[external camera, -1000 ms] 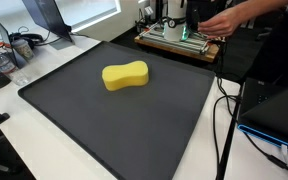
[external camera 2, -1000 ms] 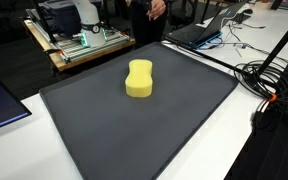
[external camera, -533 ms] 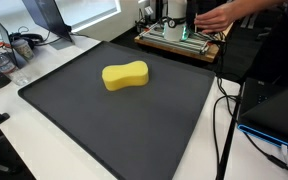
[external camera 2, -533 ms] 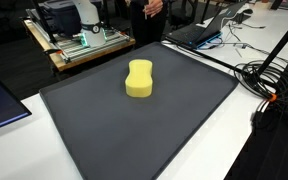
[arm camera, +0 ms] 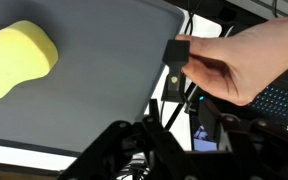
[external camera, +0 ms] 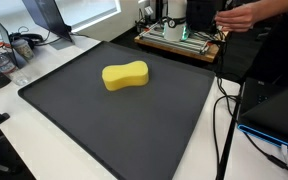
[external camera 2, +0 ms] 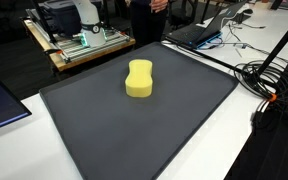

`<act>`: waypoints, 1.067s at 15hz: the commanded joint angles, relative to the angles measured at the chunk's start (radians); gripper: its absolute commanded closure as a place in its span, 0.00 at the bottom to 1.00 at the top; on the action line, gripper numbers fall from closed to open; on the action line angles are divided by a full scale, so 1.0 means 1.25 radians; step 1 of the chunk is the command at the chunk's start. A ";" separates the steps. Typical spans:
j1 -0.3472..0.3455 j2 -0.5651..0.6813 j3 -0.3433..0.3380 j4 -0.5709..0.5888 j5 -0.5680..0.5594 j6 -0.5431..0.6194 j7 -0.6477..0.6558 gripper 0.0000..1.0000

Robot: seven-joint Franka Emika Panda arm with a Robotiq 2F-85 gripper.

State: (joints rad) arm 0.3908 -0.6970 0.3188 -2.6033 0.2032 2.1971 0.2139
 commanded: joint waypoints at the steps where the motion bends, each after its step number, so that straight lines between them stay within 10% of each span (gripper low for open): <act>1: 0.004 0.017 0.002 0.016 0.020 -0.003 -0.014 0.20; 4: 0.004 0.021 0.001 0.018 0.020 -0.006 -0.015 0.01; 9: 0.005 0.021 0.001 0.018 0.021 -0.004 -0.015 0.00; 16: 0.003 0.022 0.003 0.019 0.018 -0.003 -0.014 0.36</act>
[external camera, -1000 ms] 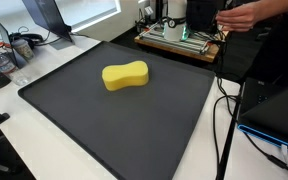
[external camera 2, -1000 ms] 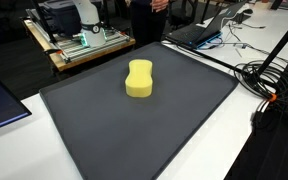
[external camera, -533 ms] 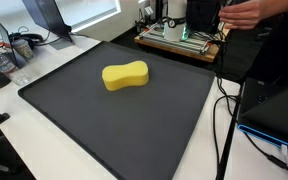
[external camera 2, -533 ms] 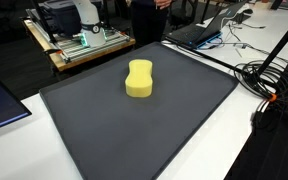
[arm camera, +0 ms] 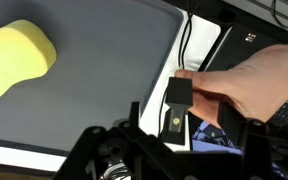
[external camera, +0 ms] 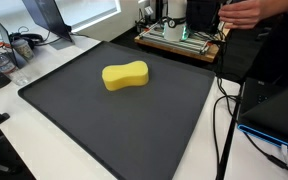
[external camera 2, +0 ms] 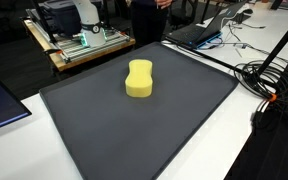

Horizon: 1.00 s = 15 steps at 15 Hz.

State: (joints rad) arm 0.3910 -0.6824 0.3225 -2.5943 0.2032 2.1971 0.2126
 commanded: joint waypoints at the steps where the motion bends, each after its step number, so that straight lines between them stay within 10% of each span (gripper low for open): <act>1: 0.003 0.011 0.000 0.012 0.018 -0.004 -0.012 0.43; 15: 0.002 0.016 0.001 0.017 0.016 -0.005 -0.012 1.00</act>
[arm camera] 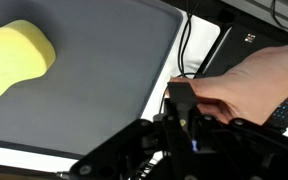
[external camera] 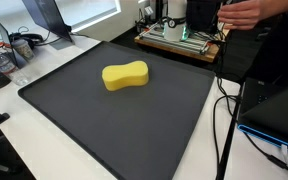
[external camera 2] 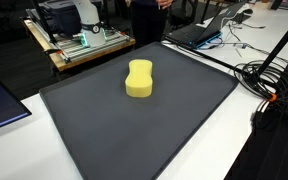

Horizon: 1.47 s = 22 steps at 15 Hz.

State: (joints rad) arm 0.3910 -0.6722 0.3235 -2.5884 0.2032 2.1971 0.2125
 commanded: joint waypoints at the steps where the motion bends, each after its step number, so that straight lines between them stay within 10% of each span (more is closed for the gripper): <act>1: 0.002 0.008 0.001 0.013 0.016 -0.005 -0.012 1.00; 8: -0.013 0.000 0.012 0.023 -0.006 -0.032 0.008 0.97; 22: -0.246 0.293 -0.051 0.319 -0.321 -0.158 -0.032 0.97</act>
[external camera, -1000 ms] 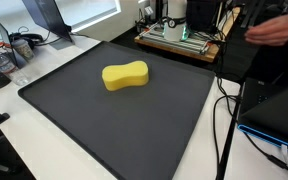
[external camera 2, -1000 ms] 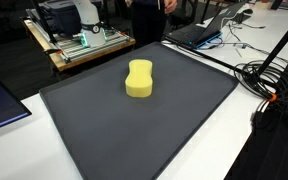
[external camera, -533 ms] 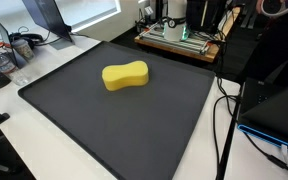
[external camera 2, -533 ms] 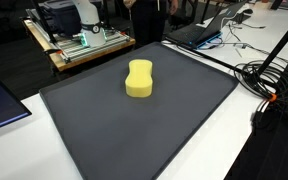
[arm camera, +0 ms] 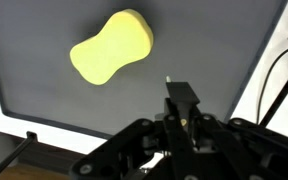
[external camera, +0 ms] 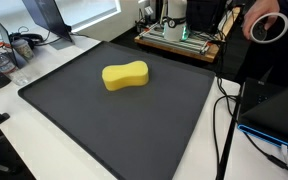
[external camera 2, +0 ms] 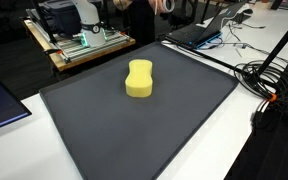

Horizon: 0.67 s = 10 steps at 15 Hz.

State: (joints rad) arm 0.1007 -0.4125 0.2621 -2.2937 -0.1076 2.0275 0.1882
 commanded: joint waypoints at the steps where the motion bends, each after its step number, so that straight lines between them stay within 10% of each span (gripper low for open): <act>1: -0.005 0.107 -0.007 0.098 -0.075 -0.017 -0.031 0.97; 10: 0.002 0.144 0.003 0.117 -0.092 -0.018 0.040 0.97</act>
State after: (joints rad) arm 0.0902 -0.2784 0.2583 -2.1881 -0.1879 2.0276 0.1725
